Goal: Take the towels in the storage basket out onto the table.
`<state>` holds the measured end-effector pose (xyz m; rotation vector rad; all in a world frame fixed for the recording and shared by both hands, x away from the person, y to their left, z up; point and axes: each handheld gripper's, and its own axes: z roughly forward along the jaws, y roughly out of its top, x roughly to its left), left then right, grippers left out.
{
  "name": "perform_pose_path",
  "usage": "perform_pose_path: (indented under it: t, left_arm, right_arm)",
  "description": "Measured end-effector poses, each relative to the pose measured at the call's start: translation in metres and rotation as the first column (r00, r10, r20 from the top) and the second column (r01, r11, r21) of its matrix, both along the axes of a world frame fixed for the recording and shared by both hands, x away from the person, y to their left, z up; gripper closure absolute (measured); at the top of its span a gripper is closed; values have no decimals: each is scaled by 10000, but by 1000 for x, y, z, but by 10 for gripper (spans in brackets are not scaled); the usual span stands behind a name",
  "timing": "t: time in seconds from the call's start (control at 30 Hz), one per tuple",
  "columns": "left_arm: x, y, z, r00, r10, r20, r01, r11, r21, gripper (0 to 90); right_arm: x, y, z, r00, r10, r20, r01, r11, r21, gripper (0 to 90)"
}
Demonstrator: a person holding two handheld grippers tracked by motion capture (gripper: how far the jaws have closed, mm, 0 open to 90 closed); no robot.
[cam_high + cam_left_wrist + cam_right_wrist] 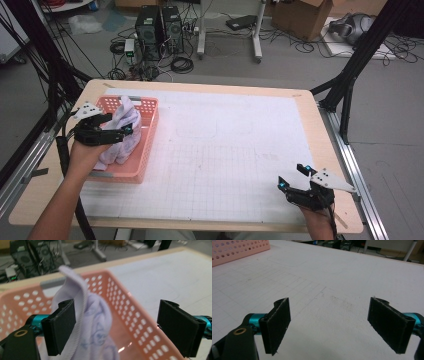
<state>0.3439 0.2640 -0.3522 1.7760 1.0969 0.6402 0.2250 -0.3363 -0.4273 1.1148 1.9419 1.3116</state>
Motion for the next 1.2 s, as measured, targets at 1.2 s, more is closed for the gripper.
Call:
perform_pose_path:
  t: [1.2]
  left_arm:
    - [39,10,-58,9440,1657,-2852,-1045,9704,2178,321]
  right_arm:
    - [0,1,-2,9999,110,-126,-114,9994,-326,171]
